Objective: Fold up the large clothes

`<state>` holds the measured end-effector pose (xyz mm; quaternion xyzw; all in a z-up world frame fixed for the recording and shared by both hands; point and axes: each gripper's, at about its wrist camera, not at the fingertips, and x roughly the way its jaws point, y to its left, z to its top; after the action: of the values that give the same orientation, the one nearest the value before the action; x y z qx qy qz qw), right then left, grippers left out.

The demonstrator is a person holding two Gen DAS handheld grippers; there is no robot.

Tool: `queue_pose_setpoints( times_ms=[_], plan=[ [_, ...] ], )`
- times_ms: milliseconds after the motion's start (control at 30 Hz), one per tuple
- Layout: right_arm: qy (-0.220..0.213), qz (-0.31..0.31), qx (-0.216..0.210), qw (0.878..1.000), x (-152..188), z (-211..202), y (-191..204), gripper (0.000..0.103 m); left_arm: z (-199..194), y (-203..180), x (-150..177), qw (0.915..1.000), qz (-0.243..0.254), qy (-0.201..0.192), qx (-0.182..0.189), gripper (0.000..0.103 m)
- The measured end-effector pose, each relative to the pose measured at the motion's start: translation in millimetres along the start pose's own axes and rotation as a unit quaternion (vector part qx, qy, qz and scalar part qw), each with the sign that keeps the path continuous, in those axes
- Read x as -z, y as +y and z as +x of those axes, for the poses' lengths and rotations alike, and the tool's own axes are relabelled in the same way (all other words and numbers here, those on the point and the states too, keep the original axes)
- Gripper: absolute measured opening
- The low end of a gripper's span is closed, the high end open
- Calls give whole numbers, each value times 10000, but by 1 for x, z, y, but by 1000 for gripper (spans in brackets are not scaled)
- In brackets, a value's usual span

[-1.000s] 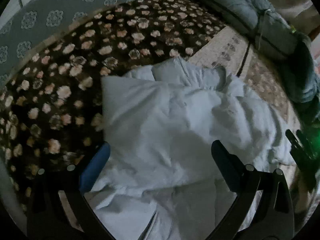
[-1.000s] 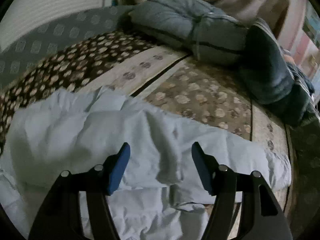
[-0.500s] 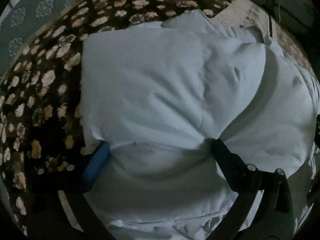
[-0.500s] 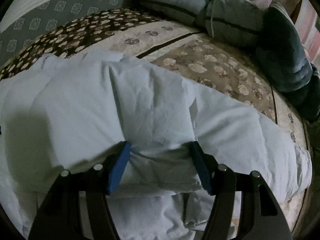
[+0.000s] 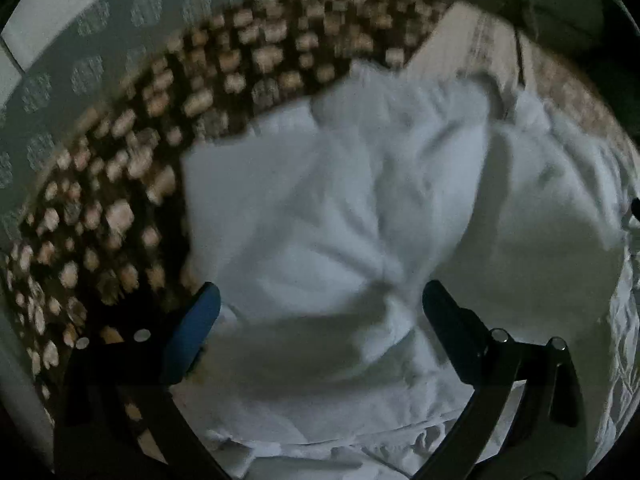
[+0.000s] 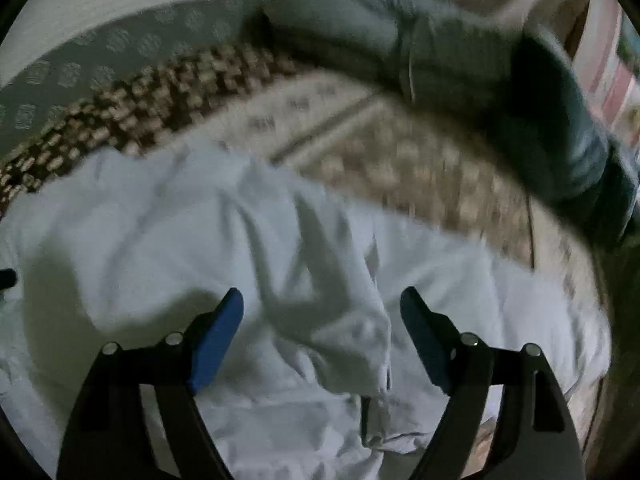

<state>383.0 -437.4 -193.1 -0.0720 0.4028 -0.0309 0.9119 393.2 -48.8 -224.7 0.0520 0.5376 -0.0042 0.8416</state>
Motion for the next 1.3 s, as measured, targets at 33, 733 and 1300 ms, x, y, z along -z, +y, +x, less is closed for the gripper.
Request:
queue_pose_setpoints(
  times_ms=[33,733,1300],
  plan=[
    [-75,-43,-11,10000,-5,-3,4,85,-4,1,-1,9999,19,-146,28,100],
    [752,165,-730,9944,-6,98,34,98,44,6,-5,9980,-469,349,219,100],
    [467,-106,-300,9984,12,23,20,101,25,-1,7,9987,-330,374,56,100]
  ],
)
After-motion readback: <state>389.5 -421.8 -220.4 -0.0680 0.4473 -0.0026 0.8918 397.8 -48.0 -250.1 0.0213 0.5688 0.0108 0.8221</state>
